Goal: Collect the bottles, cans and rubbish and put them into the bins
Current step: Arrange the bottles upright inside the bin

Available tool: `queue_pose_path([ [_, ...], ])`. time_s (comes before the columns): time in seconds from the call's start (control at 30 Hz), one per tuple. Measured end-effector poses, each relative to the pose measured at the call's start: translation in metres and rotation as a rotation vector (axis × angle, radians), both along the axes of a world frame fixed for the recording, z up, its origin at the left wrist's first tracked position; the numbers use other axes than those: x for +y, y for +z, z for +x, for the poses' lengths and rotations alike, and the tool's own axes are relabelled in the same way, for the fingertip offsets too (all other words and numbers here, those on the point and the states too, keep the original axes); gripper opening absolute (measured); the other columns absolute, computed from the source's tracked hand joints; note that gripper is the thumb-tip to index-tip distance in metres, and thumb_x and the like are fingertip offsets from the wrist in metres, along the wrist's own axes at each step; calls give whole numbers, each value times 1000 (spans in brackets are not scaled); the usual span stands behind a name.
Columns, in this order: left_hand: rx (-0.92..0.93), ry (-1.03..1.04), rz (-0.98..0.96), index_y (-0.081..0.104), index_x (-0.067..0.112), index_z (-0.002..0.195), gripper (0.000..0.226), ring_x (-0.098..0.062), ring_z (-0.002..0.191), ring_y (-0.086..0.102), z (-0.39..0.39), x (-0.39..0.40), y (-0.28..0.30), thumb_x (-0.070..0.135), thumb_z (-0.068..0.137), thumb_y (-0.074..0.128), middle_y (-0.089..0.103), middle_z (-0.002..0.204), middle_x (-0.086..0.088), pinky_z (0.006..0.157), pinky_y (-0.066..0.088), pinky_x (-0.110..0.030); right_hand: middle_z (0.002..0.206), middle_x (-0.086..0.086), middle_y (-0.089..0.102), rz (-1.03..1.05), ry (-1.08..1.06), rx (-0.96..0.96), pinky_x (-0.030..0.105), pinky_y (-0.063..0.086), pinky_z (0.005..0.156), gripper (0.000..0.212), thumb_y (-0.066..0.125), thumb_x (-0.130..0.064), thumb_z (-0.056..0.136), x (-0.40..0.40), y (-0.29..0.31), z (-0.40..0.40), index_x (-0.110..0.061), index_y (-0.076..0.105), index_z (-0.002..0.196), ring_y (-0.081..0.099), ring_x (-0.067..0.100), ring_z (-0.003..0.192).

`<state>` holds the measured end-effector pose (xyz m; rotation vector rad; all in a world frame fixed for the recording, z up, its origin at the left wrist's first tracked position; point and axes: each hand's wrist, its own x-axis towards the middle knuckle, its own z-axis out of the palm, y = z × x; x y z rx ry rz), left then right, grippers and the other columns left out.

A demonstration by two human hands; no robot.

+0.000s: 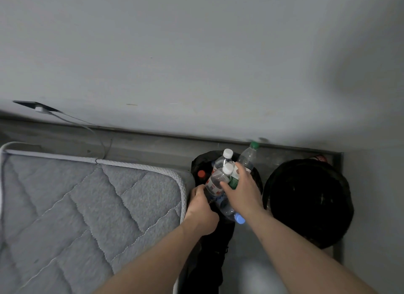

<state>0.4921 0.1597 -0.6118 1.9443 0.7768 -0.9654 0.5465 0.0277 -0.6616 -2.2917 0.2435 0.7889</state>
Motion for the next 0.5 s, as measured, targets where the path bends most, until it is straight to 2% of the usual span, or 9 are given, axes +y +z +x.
queue_pose_path([
  [0.1, -10, -31, 15, 31, 14, 150, 75, -15, 137, 41, -1, 1, 11, -4, 82, 58, 31, 151, 0, 99, 28, -11, 147, -2, 48, -31, 12, 8, 37, 46, 101, 68, 66, -41, 93, -11, 17, -11, -30, 34, 152, 50, 20, 132],
  [0.23, -54, -214, 74, 31, 17, 150, 75, -22, 140, 39, -9, 3, 46, 1, 80, 55, 28, 155, 1, 111, 34, -27, 146, -7, 47, -55, 23, 29, 31, 44, 106, 63, 65, -31, 95, -40, 67, -37, -29, 37, 151, 50, 14, 132],
  [0.33, -99, -318, 119, 31, 14, 152, 78, -23, 144, 34, -15, 5, 89, 0, 78, 52, 26, 159, -1, 118, 32, -33, 152, -9, 43, -91, 8, 49, 29, 37, 112, 62, 64, -28, 95, -71, 119, -62, -27, 38, 151, 44, 14, 138],
  [0.5, -138, -502, 211, 34, 15, 154, 77, -32, 146, 31, -30, 0, 188, 1, 80, 50, 20, 163, -4, 119, 31, -39, 160, -7, 30, -122, -27, 94, 30, 32, 119, 64, 59, -29, 98, -129, 222, -111, -26, 31, 155, 34, 13, 145],
])
